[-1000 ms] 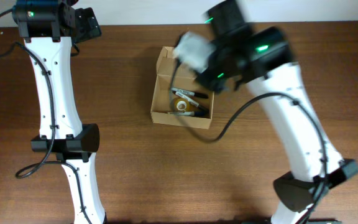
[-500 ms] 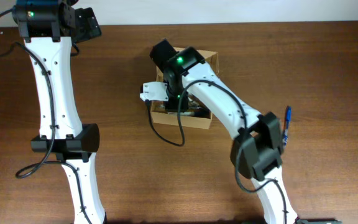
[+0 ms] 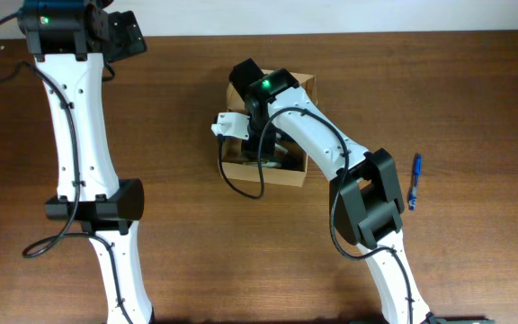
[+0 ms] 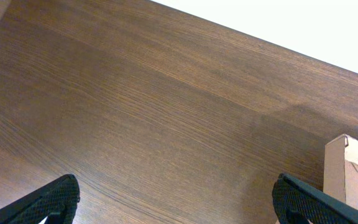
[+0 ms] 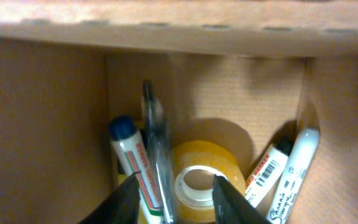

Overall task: Pack container
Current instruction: 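Carry the clear pen into the box and release it, then move the right gripper to the blue pen and grasp it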

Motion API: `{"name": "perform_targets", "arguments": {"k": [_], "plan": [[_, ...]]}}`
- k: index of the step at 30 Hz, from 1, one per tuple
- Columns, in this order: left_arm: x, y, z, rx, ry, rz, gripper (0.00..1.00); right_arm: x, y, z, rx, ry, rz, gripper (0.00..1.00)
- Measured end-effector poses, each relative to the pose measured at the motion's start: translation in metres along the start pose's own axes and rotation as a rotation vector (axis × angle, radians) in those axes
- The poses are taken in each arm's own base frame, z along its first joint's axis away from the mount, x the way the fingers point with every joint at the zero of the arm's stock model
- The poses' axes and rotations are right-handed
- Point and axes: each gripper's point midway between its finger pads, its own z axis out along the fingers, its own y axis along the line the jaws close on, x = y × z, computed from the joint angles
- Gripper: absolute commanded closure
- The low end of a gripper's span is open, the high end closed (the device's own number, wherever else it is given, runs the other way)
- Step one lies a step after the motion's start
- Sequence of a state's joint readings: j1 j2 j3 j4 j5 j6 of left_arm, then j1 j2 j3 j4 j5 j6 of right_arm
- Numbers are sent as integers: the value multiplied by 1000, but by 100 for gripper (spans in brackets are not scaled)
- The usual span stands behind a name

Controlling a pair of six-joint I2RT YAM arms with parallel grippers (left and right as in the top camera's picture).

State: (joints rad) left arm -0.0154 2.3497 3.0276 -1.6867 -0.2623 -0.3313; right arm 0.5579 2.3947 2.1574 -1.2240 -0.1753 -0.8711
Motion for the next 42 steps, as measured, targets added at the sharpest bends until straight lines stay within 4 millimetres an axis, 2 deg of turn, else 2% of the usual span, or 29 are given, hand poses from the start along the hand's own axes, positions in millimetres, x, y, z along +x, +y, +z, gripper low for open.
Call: {"name": "perform_targets", "arguments": {"k": [5, 7, 10, 11, 14, 15, 17, 18, 19, 21, 23, 25, 27, 28, 30, 33, 35, 39, 40, 42], "plan": [[0, 0, 0, 0, 0, 0, 0, 4, -2, -3, 20, 22, 74, 49], [0, 0, 0, 0, 0, 0, 0, 4, -6, -15, 60, 24, 106, 56], [0, 0, 0, 0, 0, 0, 0, -1, -20, -79, 232, -23, 183, 55], [0, 0, 0, 0, 0, 0, 0, -5, -26, -125, 343, -81, 229, 55], [0, 0, 0, 0, 0, 0, 0, 3, -27, -221, 518, -229, 347, 56], [0, 0, 0, 0, 0, -1, 0, 15, -28, -258, 584, -286, 403, 56], [0, 0, 0, 0, 0, 0, 0, 40, -32, -303, 669, -352, 494, 56], [0, 0, 0, 0, 0, 0, 0, 61, -36, -329, 724, -385, 557, 56], [0, 0, 0, 0, 0, 0, 0, 97, -41, -359, 801, -413, 667, 56], [0, 0, 0, 0, 0, 0, 0, 134, -50, -373, 853, -428, 781, 55], [0, 0, 0, 0, 0, 0, 0, 183, -59, -368, 870, -402, 936, 55], [0, 0, 0, 0, 0, 0, 0, 228, -68, -342, 839, -362, 1079, 53], [0, 0, 0, 0, 0, 0, 0, 273, -74, -294, 749, -304, 1222, 53], [0, 0, 0, 0, 0, 0, 0, 286, -75, -274, 708, -282, 1265, 53], [0, 0, 0, 0, 0, 0, 0, 314, -69, -221, 596, -222, 1357, 52], [0, 0, 0, 0, 0, 0, 0, 338, -52, -156, 460, -148, 1452, 52], [0, 0, 0, 0, 0, 0, 0, 344, -41, -129, 398, -118, 1487, 52], [0, 0, 0, 0, 0, 0, 0, 347, -28, -103, 333, -88, 1511, 53], [0, 0, 0, 0, 0, 0, 0, 347, -28, -99, 324, -84, 1514, 59], [0, 0, 0, 0, 0, 0, 0, 350, -27, -91, 304, -73, 1525, 62]]}}
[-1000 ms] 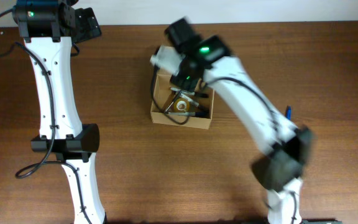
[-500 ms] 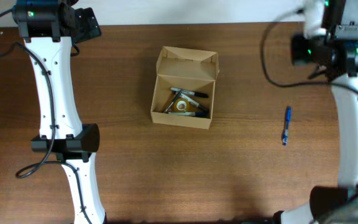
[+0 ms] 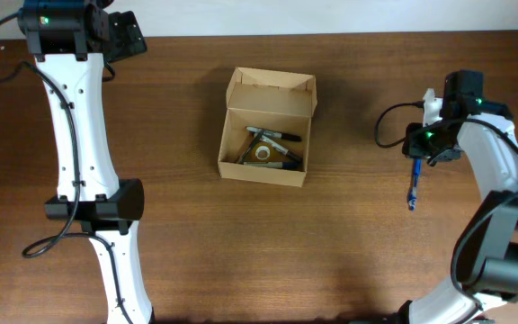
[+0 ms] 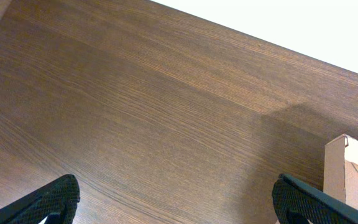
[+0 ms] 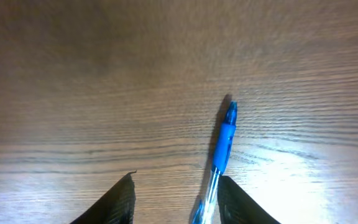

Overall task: Pack container
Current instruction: 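Move the right gripper to the blue pen and grasp it, then carry the blue pen into the box and release it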

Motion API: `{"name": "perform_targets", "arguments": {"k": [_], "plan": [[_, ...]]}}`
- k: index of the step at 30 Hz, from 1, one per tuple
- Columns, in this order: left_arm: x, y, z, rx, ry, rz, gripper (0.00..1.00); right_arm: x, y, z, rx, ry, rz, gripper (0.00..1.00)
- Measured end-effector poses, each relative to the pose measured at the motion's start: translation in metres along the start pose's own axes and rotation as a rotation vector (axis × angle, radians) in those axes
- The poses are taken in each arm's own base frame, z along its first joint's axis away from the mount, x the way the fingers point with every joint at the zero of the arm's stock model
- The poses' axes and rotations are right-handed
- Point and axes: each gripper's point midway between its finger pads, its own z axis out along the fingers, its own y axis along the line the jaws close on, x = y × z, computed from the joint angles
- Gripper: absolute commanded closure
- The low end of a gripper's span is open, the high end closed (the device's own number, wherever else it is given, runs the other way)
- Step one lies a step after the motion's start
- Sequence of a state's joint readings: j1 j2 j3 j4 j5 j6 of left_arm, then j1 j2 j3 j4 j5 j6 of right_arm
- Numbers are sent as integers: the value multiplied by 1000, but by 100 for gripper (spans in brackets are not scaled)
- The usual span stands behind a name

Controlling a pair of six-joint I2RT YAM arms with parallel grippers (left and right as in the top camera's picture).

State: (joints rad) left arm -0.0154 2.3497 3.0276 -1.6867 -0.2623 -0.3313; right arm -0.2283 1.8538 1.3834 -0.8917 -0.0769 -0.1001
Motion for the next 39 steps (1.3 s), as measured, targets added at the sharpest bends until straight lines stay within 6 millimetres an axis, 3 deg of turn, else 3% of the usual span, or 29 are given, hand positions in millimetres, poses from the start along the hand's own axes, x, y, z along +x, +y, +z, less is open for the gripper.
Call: {"name": "perform_targets", "arguments": {"k": [3, 8, 13, 18, 25, 27, 30, 31, 39], "plan": [[0, 0, 0, 0, 0, 0, 0, 11, -6, 17, -7, 64, 41, 66], [0, 0, 0, 0, 0, 0, 0, 27, -25, 40, -6, 144, 137, 60], [0, 0, 0, 0, 0, 0, 0, 32, -32, 43, -3, 159, 180, 68], [0, 0, 0, 0, 0, 0, 0, 34, -32, 45, -3, 160, 180, 69], [0, 0, 0, 0, 0, 0, 0, 53, -30, 60, -5, 190, 184, 69], [0, 0, 0, 0, 0, 0, 0, 53, -30, 60, -4, 183, 183, 75], [0, 0, 0, 0, 0, 0, 0, 53, -32, 60, 4, 179, 181, 94], [0, 0, 0, 0, 0, 0, 0, 53, -33, 60, 6, 179, 180, 96], [0, 0, 0, 0, 0, 0, 0, 51, -26, 58, -44, 177, 200, 96]]}}
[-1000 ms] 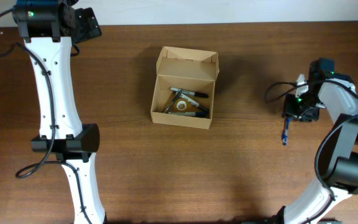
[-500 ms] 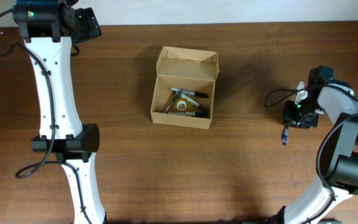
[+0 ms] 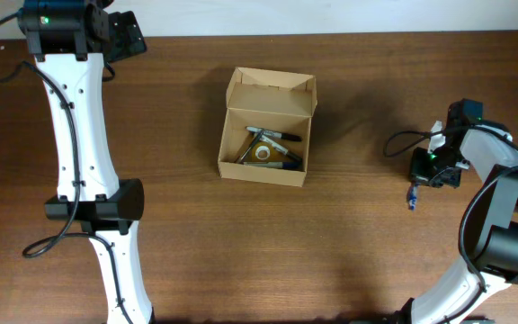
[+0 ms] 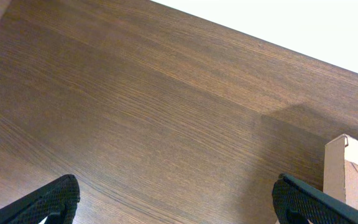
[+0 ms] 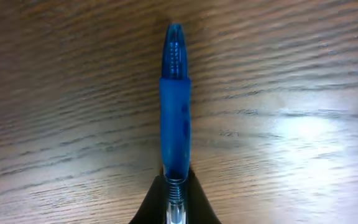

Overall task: Pack container
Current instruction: 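Carry the blue pen into the box and release it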

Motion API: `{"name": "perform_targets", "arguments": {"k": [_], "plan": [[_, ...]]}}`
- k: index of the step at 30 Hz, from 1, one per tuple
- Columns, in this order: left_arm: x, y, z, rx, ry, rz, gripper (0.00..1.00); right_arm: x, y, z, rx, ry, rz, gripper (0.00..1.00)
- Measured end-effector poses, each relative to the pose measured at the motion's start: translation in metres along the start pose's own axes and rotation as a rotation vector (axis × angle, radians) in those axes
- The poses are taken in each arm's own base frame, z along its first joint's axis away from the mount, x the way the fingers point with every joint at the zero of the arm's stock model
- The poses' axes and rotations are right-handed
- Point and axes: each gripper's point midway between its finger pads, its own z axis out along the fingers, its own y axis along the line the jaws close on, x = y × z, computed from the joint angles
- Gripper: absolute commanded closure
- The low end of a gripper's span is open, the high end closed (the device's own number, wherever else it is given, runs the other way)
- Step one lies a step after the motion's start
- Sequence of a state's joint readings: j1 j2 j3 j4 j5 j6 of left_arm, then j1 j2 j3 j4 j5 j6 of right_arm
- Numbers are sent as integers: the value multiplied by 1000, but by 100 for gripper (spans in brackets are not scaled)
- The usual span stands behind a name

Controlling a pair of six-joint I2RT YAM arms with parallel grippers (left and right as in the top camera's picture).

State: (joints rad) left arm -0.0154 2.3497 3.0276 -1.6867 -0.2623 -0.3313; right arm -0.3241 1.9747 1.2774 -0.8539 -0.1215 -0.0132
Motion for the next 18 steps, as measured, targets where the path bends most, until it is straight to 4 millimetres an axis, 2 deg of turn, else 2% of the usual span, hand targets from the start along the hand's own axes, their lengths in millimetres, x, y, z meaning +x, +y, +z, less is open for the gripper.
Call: {"name": "perform_targets", "arguments": {"k": [3, 6, 9, 12, 13, 15, 17, 18], "plan": [[0, 0, 0, 0, 0, 0, 0, -5, 18, -12, -84, 1, -24, 96], [0, 0, 0, 0, 0, 0, 0, -34, 42, -46, -142, -76, -86, 96], [0, 0, 0, 0, 0, 0, 0, -67, 81, -117, -169, -223, -233, 96], [0, 0, 0, 0, 0, 0, 0, -87, 138, -201, -184, -426, -433, 96], [0, 0, 0, 0, 0, 0, 0, -86, 164, -234, -190, -507, -531, 96], [0, 0, 0, 0, 0, 0, 0, -68, 212, -280, -197, -612, -728, 96], [0, 0, 0, 0, 0, 0, 0, -41, 260, -310, -202, -698, -966, 96], [0, 0, 0, 0, 0, 0, 0, -26, 280, -317, -206, -721, -1076, 96]]}}
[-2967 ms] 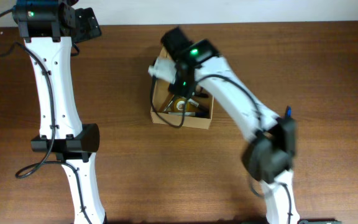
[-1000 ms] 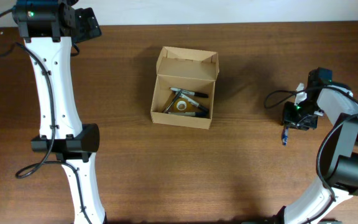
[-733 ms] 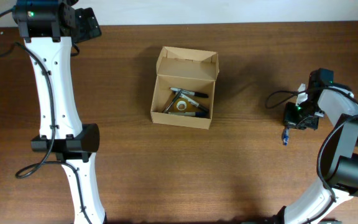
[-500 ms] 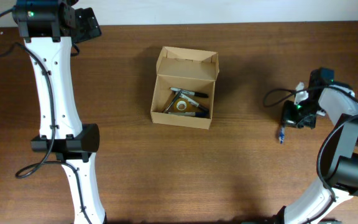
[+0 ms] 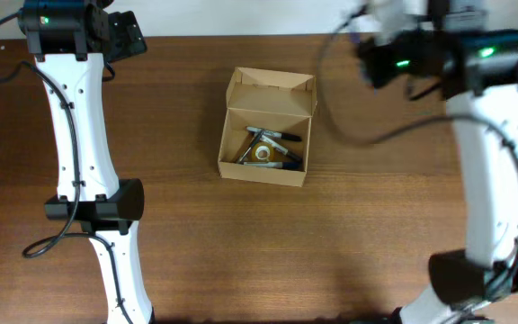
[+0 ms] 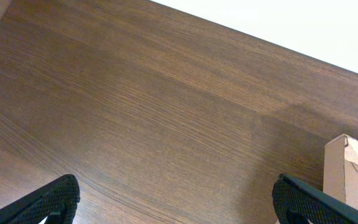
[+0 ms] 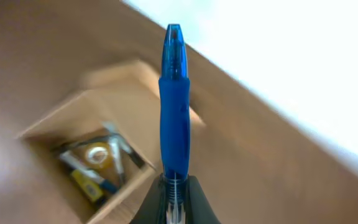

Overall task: Pack container
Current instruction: 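Carry the blue pen into the box and release it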

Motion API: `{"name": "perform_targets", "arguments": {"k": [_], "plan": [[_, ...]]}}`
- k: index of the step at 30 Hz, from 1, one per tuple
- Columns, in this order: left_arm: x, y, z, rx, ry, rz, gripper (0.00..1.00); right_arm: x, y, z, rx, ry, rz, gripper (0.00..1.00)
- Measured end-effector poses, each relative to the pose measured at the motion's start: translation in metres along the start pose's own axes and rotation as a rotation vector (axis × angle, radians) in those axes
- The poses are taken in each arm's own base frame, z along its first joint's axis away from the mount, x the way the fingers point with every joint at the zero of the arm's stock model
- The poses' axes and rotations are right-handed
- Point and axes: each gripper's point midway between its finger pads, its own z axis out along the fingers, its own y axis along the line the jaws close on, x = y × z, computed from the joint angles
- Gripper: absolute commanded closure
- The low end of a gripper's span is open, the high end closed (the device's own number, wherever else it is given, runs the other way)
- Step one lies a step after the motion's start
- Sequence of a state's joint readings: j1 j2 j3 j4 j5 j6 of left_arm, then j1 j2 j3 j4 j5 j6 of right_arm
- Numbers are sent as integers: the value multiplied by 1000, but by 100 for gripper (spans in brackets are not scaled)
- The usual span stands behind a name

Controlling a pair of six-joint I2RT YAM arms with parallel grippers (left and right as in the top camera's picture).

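Observation:
An open cardboard box (image 5: 267, 128) stands mid-table and holds markers, pens and a roll of yellow tape (image 5: 261, 154). My right gripper (image 7: 174, 184) is shut on a blue pen (image 7: 174, 93), which sticks up between the fingers. It hangs high over the table, with the box (image 7: 98, 152) below and to the left. The overhead view shows the right arm (image 5: 421, 56) blurred, right of the box near the far edge, and the pen cannot be made out there. My left gripper (image 6: 176, 205) stands open over bare wood at the far left, holding nothing.
The box's flap (image 5: 272, 90) stands up on its far side. A corner of the box (image 6: 350, 171) shows at the right of the left wrist view. The white wall runs along the table's far edge (image 6: 260, 25).
My right gripper was shut on the blue pen lying on the table at the right. Now it holds the pen high in the air, further left and back, nearer the box. The left arm is unchanged.
My right gripper was open inside the box over tape and markers while the blue pen lay on the table at the right. Then it was open above that pen, then shut on it on the table. Now the pen is held up near the box.

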State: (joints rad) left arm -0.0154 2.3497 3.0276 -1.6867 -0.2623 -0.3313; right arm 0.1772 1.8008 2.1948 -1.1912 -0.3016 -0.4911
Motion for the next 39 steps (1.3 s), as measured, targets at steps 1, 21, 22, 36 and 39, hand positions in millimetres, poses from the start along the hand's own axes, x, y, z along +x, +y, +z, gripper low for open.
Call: {"name": "perform_targets", "arguments": {"k": [1, 21, 22, 36, 39], "plan": [[0, 0, 0, 0, 0, 0, 0, -12, 27, 1, -46, -15, -119, 96], [0, 0, 0, 0, 0, 0, 0, 124, 148, 225, -412, 508, -581, 96], [0, 0, 0, 0, 0, 0, 0, 127, 148, 228, -413, 516, -581, 96], [0, 0, 0, 0, 0, 0, 0, 138, 153, 242, -406, 547, -452, 88], [0, 0, 0, 0, 0, 0, 0, 142, 154, 243, -400, 567, -412, 85]]}}
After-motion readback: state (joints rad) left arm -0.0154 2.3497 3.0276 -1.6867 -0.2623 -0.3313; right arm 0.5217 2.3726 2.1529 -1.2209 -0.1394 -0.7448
